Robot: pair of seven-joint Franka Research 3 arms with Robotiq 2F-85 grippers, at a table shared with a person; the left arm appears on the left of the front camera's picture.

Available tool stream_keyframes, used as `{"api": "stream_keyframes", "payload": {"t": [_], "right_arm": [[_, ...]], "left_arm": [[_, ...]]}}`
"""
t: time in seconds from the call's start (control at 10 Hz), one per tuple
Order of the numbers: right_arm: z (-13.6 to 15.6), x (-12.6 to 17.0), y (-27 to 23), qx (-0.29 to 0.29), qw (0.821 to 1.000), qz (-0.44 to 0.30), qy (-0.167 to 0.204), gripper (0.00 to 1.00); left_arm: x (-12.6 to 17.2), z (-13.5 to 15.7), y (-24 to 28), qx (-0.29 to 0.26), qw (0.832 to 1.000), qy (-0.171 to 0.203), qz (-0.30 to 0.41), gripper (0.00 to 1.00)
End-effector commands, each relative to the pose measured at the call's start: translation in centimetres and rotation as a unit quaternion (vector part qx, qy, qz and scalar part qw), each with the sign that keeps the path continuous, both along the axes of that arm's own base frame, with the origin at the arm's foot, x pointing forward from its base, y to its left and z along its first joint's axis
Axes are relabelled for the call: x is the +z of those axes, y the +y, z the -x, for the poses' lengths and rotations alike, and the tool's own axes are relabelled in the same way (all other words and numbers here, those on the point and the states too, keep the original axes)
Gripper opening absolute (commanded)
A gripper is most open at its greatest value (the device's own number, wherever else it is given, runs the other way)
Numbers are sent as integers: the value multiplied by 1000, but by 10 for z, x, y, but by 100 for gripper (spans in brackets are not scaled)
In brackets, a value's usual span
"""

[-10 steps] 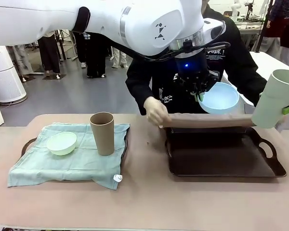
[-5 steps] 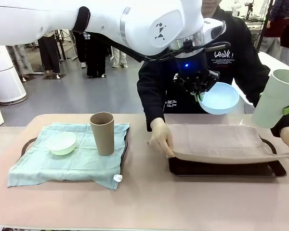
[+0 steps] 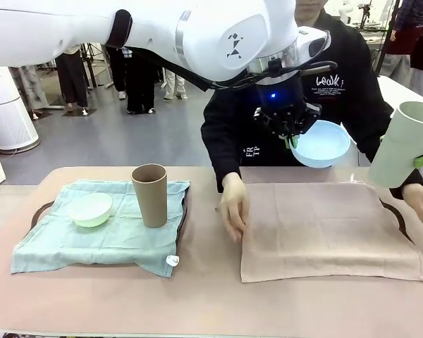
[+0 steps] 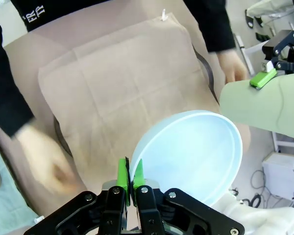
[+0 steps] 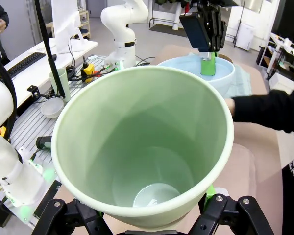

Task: Set up a tray with a mat and arrange the tableware.
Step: Place the Picnic Bowl and Reusable plastic cup back onto the Handle tray in front of the human's position.

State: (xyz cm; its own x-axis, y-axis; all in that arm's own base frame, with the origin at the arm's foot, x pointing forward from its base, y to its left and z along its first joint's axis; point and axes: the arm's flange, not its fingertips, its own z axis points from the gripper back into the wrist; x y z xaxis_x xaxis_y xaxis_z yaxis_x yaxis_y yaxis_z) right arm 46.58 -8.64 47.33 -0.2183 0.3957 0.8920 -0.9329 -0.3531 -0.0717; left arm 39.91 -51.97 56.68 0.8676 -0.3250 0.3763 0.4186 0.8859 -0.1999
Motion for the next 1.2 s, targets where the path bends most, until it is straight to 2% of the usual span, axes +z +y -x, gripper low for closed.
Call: {"api": "stream_keyframes", "payload": {"t": [0.0,1.1], "right_arm": [[-2,3,1,-4,1000,3,4,0],[-2,3,1,-4,1000,3,4,0]], "left_arm": [[2,1,1,2,1000,-1,-6,4],[2,1,1,2,1000,-1,-6,4]]}}
